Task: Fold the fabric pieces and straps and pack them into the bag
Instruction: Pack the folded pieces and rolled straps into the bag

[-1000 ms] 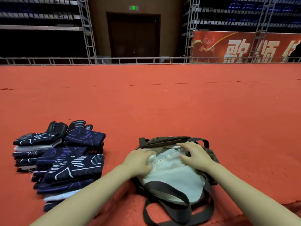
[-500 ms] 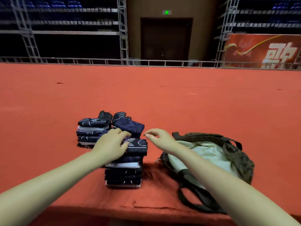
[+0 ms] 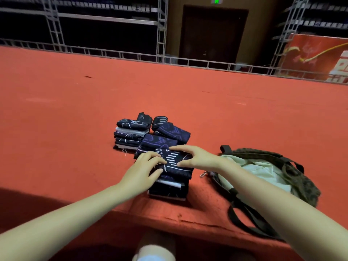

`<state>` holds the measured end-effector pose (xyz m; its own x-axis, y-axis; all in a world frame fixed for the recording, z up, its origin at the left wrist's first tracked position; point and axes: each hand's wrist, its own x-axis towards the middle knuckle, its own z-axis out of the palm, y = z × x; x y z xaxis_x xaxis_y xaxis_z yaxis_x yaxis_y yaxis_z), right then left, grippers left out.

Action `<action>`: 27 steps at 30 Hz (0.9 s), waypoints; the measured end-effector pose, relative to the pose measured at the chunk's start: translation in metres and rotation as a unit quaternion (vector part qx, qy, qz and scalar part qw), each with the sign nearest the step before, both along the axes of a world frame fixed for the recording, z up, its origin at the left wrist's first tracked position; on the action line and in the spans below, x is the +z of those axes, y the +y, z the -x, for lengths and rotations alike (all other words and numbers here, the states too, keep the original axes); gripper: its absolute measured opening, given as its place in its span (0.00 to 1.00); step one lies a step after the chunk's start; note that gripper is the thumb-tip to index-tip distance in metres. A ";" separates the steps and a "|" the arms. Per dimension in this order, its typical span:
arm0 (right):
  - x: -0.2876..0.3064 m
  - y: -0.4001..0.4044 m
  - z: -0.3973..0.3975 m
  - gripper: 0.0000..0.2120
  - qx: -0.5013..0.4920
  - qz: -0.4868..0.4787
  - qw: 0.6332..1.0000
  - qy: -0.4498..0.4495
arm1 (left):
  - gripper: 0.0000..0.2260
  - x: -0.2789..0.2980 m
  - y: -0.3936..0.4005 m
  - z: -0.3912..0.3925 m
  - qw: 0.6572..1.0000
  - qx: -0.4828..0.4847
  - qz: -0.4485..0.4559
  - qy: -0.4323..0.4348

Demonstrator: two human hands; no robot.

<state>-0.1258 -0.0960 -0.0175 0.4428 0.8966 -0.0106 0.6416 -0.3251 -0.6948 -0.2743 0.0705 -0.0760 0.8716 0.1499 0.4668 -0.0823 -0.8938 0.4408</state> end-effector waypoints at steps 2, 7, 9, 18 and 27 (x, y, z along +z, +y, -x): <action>-0.007 -0.007 0.004 0.24 -0.015 -0.063 0.998 0.012 | 0.11 0.006 -0.001 -0.004 1.000 -0.009 0.011 -0.007; -0.005 -0.037 0.013 0.21 -0.113 -0.274 0.948 0.113 | 0.23 0.037 -0.022 -0.013 0.991 0.021 0.102 -0.082; 0.005 -0.051 0.015 0.22 -0.139 -0.359 0.909 0.160 | 0.25 0.050 -0.038 -0.020 0.975 0.018 0.200 -0.096; 0.011 -0.105 0.020 0.18 -0.218 -0.456 0.846 0.170 | 0.28 0.089 -0.154 -0.072 0.857 -0.079 0.488 -0.145; -0.018 -0.145 0.013 0.07 -0.392 -0.442 0.805 0.057 | 0.25 0.053 -0.209 -0.104 0.902 -0.073 0.420 -0.060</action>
